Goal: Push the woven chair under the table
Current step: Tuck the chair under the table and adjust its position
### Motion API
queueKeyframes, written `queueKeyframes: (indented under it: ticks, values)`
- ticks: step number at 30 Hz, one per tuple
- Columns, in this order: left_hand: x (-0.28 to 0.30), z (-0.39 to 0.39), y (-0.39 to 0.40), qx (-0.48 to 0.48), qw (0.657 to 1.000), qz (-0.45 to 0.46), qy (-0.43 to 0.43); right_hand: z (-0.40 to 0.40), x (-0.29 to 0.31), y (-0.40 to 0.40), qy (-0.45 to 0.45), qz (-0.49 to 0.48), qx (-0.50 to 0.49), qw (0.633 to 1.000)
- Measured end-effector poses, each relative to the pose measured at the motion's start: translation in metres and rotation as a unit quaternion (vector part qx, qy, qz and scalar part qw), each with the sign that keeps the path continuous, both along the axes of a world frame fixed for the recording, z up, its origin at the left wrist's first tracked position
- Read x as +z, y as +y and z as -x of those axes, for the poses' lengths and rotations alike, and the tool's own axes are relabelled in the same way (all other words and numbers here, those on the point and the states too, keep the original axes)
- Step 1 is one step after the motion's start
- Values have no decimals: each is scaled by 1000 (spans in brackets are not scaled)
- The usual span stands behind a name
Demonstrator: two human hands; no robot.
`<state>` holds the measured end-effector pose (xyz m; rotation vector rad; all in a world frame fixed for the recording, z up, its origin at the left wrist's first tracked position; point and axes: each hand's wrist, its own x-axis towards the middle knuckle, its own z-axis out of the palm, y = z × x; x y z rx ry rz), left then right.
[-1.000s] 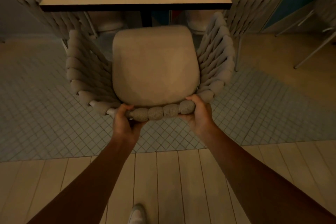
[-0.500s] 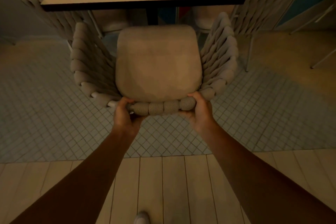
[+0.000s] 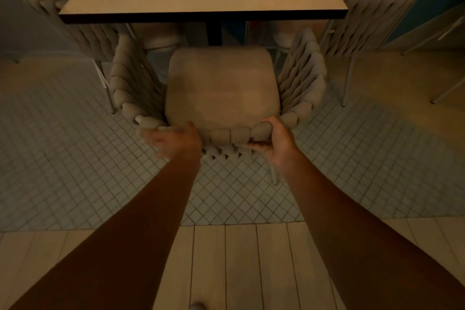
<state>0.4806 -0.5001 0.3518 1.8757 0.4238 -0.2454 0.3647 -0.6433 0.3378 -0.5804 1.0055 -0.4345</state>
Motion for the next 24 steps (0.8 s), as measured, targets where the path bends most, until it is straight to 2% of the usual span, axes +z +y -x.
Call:
queueKeyframes:
  ticks: [1, 3, 4, 5, 6, 7, 9, 11, 12, 13, 14, 17, 21, 24]
  values:
    - [-1, 1, -2, -52, 989, -103, -90, -3, 2, -2, 6, -4, 1, 1000]
    - [-8, -4, 1, -164, 923, -241, -253, -10, 4, -2, 41, 3, -9, 999]
    - [-13, -9, 6, -222, 882, -283, -304, -11, 2, -2, 96, 42, -27, 994]
    - [-16, -12, 12, -274, 843, -317, -338, -8, 0, -3, 180, 125, -39, 975]
    - [-20, -18, 18, -314, 807, -341, -366, -5, -2, -5, 258, 246, -34, 934]
    - [-22, -24, 24, -349, 770, -358, -396, -2, -4, -7, 311, 385, -23, 869]
    - [-25, -35, 30, -398, 714, -365, -446, 4, -7, -10, 333, 635, 28, 696]
    - [-24, -44, 29, -398, 703, -338, -483, 5, -11, -11, 282, 762, 109, 572]
    - [-24, -47, 29, -385, 703, -337, -493, 4, -14, -10, 268, 795, 129, 529]
    - [-24, -48, 27, -372, 704, -345, -497, 1, -16, -9, 269, 811, 131, 503]
    - [-24, -50, 26, -363, 703, -357, -496, -3, -19, -8, 277, 817, 120, 491]
    - [-24, -54, 23, -363, 703, -377, -482, -12, -20, -11, 297, 812, 86, 494]
    - [-24, -65, 14, -362, 705, -386, -471, -25, -20, -19, 319, 805, 107, 488]
    - [-27, -68, 10, -347, 728, -333, -489, -28, -16, -25, 307, 804, 111, 497]
